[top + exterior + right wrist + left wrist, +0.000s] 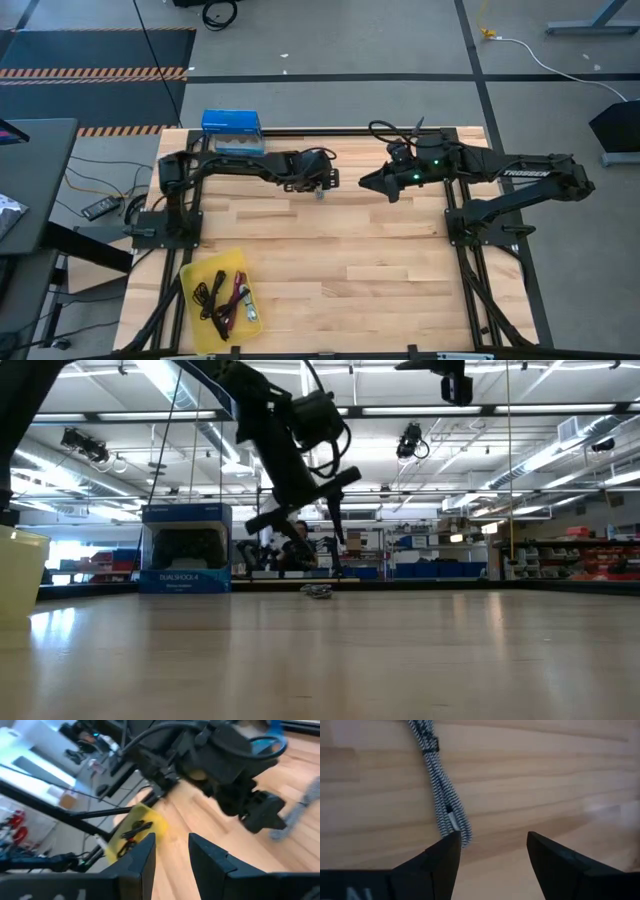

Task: Pick and place USB-C Cables
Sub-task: Put the white charger cable into the yellow bin, then move the yellow bin to the center of the table

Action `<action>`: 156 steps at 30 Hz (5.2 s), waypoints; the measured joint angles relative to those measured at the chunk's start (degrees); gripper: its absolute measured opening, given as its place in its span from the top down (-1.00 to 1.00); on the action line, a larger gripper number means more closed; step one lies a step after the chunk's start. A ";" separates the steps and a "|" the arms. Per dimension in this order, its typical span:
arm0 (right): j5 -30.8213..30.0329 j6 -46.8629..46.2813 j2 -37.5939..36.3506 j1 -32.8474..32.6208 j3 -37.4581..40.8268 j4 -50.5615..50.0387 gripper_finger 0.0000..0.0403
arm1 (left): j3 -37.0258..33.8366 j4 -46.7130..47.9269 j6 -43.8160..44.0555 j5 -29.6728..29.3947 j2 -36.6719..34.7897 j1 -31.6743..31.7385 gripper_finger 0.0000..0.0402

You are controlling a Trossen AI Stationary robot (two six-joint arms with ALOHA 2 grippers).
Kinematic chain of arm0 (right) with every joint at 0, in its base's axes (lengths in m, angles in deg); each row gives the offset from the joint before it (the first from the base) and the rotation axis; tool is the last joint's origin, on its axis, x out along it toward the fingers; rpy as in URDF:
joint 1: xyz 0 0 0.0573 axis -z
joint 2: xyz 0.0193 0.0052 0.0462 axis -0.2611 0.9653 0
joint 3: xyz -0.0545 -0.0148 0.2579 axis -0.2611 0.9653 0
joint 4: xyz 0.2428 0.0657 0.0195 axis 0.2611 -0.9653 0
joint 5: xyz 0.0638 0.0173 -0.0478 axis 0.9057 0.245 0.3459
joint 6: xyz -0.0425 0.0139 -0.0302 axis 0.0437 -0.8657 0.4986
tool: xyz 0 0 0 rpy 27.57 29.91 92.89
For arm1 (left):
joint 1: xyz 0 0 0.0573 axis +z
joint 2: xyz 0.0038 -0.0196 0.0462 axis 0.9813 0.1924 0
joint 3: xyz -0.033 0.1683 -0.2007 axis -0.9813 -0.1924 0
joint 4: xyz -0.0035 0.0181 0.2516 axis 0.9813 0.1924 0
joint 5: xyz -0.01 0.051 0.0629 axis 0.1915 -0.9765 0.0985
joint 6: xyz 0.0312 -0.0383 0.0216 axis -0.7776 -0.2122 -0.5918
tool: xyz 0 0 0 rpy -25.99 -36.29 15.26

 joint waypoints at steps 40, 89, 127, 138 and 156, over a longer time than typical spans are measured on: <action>-1.18 -6.16 0.00 -2.01 -0.01 -4.81 0.39 | -0.03 0.40 -1.75 3.22 8.09 2.58 0.35; 17.40 8.22 0.00 -1.57 -0.02 -5.93 0.39 | -0.02 45.30 56.86 2.66 -27.77 -59.13 0.90; 6.74 -8.17 0.00 -6.34 -0.02 -8.92 0.39 | -0.01 39.55 55.40 10.83 -14.85 -70.00 -0.13; 7.39 -3.17 0.02 -7.52 -0.02 -3.21 0.39 | -0.01 16.11 31.58 2.22 -15.64 -53.15 -0.21; 18.63 24.22 -9.35 -2.64 -0.02 8.95 0.45 | -0.01 -34.91 -31.02 1.02 -15.64 -21.95 0.23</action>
